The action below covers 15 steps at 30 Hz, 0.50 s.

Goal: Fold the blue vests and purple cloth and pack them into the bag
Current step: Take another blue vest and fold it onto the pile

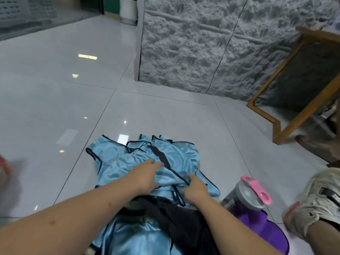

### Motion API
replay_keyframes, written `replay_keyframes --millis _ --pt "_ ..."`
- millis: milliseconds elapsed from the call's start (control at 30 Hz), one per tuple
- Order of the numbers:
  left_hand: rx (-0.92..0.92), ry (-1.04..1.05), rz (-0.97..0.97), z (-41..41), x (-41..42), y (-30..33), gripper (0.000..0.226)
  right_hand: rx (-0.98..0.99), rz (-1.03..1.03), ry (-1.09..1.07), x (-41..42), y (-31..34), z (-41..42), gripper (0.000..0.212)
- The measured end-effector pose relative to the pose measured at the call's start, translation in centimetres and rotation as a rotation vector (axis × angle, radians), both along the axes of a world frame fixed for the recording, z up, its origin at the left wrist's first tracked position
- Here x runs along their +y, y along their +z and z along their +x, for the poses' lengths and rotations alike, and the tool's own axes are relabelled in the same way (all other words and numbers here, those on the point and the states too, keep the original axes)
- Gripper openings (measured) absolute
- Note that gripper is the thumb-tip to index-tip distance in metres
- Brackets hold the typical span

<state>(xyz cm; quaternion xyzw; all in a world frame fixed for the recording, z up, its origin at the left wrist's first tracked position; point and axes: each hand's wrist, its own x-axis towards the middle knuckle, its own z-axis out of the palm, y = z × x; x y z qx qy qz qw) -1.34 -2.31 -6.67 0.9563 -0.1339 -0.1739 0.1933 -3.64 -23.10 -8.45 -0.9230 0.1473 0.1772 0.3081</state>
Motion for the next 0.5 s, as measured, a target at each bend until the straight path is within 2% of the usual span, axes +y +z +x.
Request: replay_keyframes --millis 67,167,200,300,400,500 --pt "-0.037 0.005 0.072 0.9 -0.6 -0.7 0.067 0.002 -0.054 0.003 0.0 -1.0 0.8 0.055" --pt "-0.093 0.008 0.171 1.6 -0.8 -1.1 0.024 -0.029 -0.114 -0.016 -0.2 -1.9 1.9 0.017" --pt "-0.106 0.032 0.153 1.6 -0.7 -1.1 0.016 -0.068 -0.102 -0.029 -0.2 -2.0 2.2 0.016" --pt "-0.141 0.156 -0.013 1.6 0.1 -0.8 0.011 -0.204 0.03 -0.085 -0.3 -1.3 2.5 0.019" --pt "-0.21 0.28 -0.166 1.8 0.8 0.0 0.005 -0.314 0.17 -0.122 -0.3 0.3 2.6 0.006" --pt "-0.285 0.364 -0.288 1.5 0.8 1.4 0.005 -0.358 0.243 -0.126 -0.6 1.8 2.7 0.01"
